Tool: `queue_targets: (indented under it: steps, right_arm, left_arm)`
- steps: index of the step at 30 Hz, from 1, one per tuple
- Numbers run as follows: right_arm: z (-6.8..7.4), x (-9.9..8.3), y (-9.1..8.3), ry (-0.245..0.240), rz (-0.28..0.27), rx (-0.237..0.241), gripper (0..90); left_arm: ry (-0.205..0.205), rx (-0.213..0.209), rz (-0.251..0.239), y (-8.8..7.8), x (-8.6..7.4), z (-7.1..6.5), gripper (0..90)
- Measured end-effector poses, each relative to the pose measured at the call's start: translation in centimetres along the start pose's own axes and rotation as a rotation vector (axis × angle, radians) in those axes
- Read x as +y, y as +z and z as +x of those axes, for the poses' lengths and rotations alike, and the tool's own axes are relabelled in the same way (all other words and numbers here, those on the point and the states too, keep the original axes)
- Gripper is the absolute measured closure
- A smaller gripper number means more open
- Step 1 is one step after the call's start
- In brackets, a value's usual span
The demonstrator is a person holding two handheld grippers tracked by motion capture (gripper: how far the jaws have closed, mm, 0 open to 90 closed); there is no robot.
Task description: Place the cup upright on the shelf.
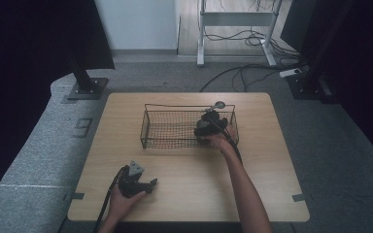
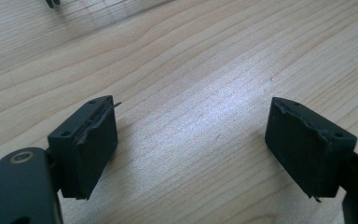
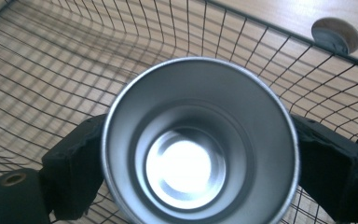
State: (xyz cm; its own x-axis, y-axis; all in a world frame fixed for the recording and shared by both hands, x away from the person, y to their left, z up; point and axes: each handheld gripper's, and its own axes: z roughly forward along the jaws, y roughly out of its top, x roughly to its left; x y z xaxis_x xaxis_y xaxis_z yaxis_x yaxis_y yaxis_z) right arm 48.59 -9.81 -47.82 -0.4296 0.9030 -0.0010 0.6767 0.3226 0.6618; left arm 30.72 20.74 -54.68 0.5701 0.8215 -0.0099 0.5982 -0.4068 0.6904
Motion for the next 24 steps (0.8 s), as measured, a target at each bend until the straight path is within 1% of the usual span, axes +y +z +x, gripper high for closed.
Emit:
queue_targets:
  steps: [3,7,13,16,20,24]
  right_arm:
    - [0.1,0.1,-0.5,0.006,-0.019,0.001,9.7]
    - [0.0,0.1,-1.1,0.026,-0.049,-0.012,9.0]
    - [-0.2,-0.2,-2.4,0.040,-0.127,0.000,11.4]
    - [-0.2,-0.4,-3.2,0.061,-0.182,0.013,12.2]
    - [-0.4,-0.8,-4.1,0.059,-0.212,0.018,13.0]
    - [-0.6,-1.5,-5.1,0.069,-0.247,0.024,13.2]
  left_arm:
    - [0.000,0.000,0.000,0.0,0.0,0.0,17.0]
    - [0.000,0.000,0.000,0.0,0.0,0.0,17.0]
    - [0.001,0.000,0.001,0.0,0.0,0.0,17.0]
    - [0.000,0.000,0.001,0.0,0.0,0.0,17.0]
    - [0.000,0.000,0.001,0.0,0.0,0.0,16.9]
    - [0.001,0.000,0.001,0.0,0.0,0.0,16.9]
